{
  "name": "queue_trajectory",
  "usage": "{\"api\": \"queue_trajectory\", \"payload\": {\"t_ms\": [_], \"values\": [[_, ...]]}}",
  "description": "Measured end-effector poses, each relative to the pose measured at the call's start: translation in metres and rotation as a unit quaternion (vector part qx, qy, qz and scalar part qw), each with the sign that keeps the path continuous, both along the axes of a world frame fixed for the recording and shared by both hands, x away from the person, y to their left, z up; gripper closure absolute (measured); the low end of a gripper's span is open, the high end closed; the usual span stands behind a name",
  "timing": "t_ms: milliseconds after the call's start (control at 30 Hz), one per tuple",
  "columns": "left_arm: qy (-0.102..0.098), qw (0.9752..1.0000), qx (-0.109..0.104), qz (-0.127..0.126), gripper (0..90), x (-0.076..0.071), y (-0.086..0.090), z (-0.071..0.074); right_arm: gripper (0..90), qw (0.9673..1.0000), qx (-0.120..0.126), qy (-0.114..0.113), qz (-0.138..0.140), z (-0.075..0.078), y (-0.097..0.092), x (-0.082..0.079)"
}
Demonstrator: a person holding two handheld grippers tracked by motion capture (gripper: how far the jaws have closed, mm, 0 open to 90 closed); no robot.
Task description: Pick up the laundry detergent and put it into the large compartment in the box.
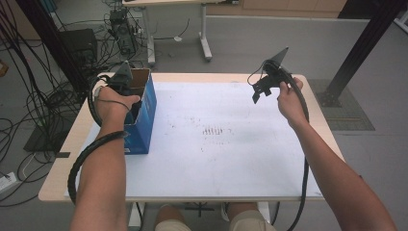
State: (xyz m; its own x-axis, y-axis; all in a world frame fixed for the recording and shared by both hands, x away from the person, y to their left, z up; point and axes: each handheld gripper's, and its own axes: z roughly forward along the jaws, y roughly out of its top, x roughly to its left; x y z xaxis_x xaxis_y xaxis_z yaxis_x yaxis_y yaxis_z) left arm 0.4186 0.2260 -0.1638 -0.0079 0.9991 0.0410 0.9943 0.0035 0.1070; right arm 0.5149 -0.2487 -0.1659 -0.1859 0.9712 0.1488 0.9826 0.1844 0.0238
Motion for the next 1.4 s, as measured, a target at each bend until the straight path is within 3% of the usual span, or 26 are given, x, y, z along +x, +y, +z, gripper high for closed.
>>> {"api": "queue_trajectory", "payload": {"t_ms": [667,1067,1400], "values": [[-0.029,0.9996,-0.003,0.001,29.2,-0.016,0.004,0.034,3.7,1.0000,0.004,-0.008,0.004,0.009,0.003,-0.004],[-0.055,0.9977,-0.015,-0.037,18.1,-0.029,-0.005,0.073,3.7,0.9999,0.000,-0.011,0.011,0.015,0.012,-0.003],[-0.074,0.9925,-0.028,-0.093,13.4,-0.031,-0.039,0.091,3.7,0.9999,-0.002,-0.012,0.010,0.018,0.013,-0.002]]}}
